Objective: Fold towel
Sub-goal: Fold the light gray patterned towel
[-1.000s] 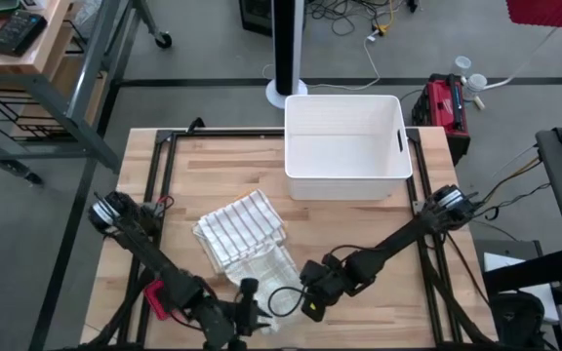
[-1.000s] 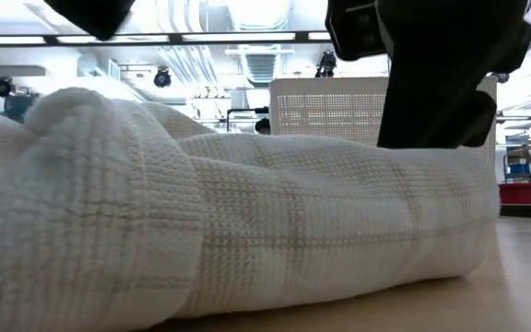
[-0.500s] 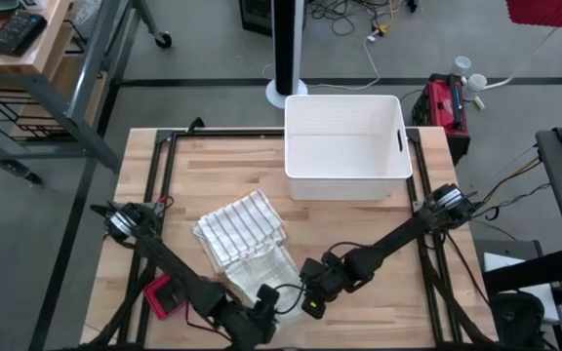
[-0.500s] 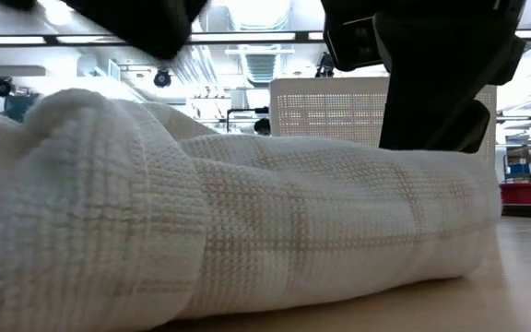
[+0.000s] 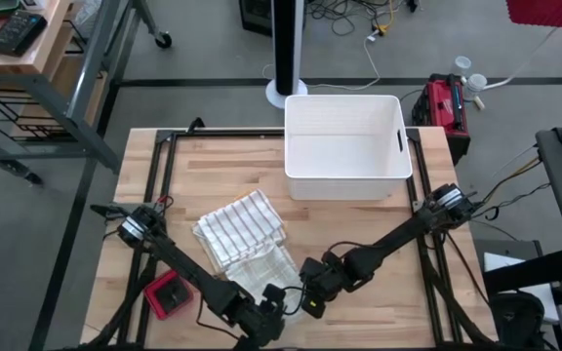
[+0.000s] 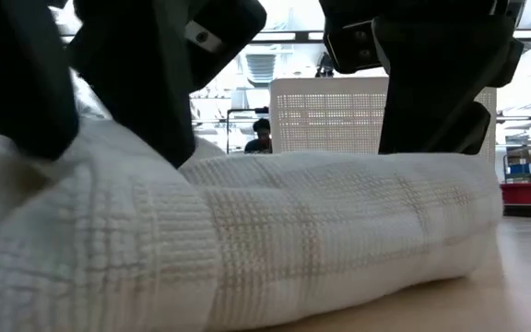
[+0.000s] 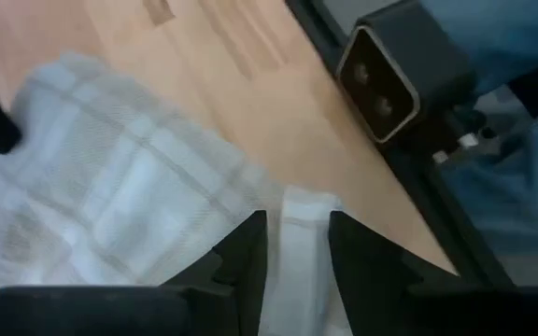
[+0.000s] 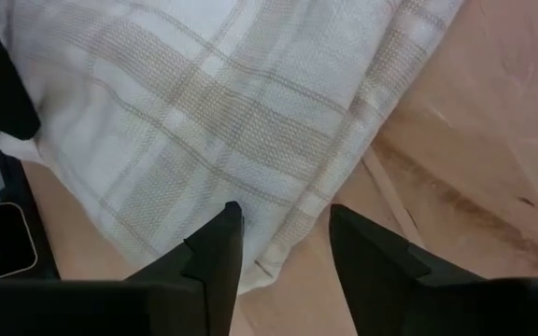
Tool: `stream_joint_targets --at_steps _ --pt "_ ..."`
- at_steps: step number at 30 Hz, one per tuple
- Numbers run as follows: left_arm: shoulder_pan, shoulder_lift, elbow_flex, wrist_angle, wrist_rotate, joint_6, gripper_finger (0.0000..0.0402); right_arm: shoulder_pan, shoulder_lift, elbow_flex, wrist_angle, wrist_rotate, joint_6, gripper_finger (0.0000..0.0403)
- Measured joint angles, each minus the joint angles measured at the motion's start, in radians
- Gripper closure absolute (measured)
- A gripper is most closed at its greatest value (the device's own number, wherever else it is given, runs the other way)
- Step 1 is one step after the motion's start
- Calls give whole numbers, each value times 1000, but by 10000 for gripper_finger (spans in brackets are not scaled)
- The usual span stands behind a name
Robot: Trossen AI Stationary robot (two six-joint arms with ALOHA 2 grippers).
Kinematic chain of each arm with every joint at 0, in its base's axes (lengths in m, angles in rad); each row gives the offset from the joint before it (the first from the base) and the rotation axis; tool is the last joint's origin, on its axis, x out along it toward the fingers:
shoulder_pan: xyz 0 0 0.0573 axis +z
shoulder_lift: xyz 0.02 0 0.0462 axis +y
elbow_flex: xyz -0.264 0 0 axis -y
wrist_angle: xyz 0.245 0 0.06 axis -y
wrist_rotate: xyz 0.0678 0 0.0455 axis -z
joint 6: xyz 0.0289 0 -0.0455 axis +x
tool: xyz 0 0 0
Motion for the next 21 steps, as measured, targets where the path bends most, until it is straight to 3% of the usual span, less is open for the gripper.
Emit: stream_joint_targets --at_steps 5,15,18,21 --pt "-2 0 -3 -3 10 -5 286 -8 22 -4 24 -43 22 253" --pt "-4 0 -24 8 14 -24 283 -32 158 2 317 -202 -19 257" --pt "-14 -1 -34 8 30 -31 303 -33 174 10 324 -194 -16 286" --pt "-34 -1 -36 8 66 -32 333 -32 174 10 319 -154 -15 355"
